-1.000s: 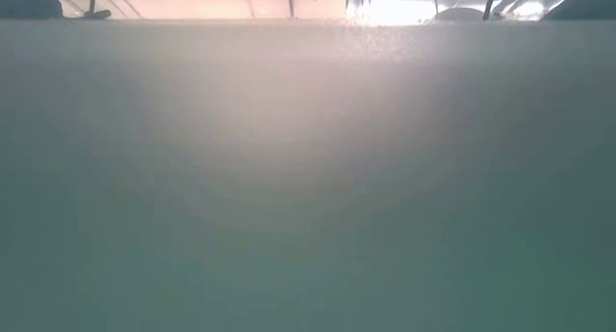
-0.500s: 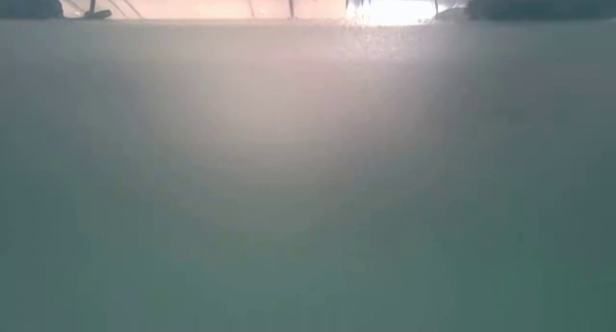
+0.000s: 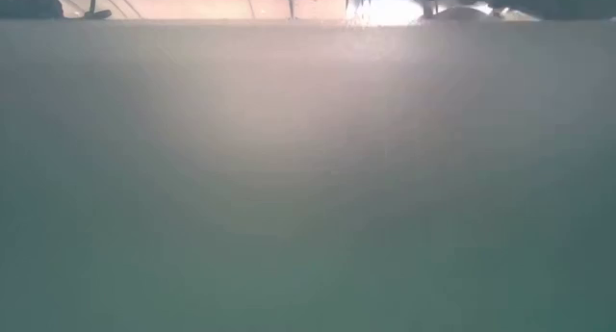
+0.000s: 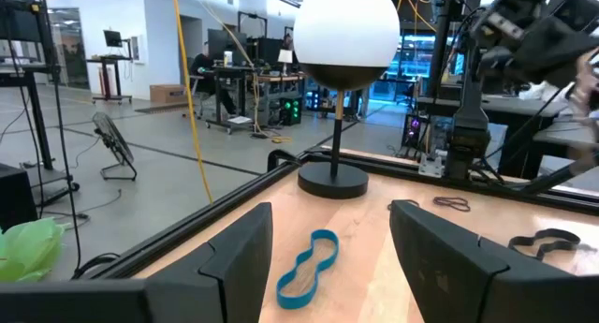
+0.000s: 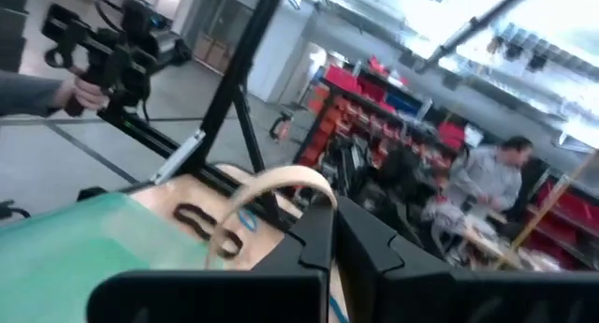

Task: Pick and place rubber bands into bin
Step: Put the right large brown rubberband into the green bin

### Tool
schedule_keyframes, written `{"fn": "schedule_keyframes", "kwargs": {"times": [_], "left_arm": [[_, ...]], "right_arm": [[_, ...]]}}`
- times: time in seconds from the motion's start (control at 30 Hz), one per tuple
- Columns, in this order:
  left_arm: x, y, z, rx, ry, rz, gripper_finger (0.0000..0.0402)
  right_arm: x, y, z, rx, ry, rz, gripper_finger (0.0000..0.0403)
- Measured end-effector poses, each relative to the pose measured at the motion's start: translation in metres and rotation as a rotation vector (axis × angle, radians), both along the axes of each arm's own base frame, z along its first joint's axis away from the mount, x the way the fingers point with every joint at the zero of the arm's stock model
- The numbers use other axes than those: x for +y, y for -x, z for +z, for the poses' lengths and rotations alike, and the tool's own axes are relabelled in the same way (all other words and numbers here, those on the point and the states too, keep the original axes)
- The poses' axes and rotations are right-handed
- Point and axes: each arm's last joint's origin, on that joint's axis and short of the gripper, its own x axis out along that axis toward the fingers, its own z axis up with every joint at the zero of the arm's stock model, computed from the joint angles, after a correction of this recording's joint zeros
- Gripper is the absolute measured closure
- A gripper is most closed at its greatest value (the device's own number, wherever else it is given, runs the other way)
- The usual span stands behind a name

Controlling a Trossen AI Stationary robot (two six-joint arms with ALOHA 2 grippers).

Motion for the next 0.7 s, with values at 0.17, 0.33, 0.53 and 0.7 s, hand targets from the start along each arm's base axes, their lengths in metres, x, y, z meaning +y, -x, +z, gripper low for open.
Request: {"fn": "schedule_keyframes", "kwargs": {"times": [0.17, 0.33, 0.53, 0.7], "left_arm": [[0.000, 0.000, 0.000, 0.001, 0.000, 0.000, 0.0178], [0.000, 0.000, 0.000, 0.000, 0.000, 0.000, 0.0178], [0.000, 0.000, 0.000, 0.002, 0.000, 0.000, 0.0178], [0.000, 0.000, -0.002, 0.024, 0.008, 0.000, 0.0179]], "right_arm": [[0.011, -0.008, 0.018, 0.010, 0.005, 0.043, 0.0402], [0.023, -0.029, 0.032, 0.102, 0.019, 0.081, 0.0403], [0.040, -0.063, 0.032, 0.202, 0.039, 0.118, 0.0403], [0.059, -0.086, 0.015, 0.276, 0.050, 0.163, 0.0403]]}}
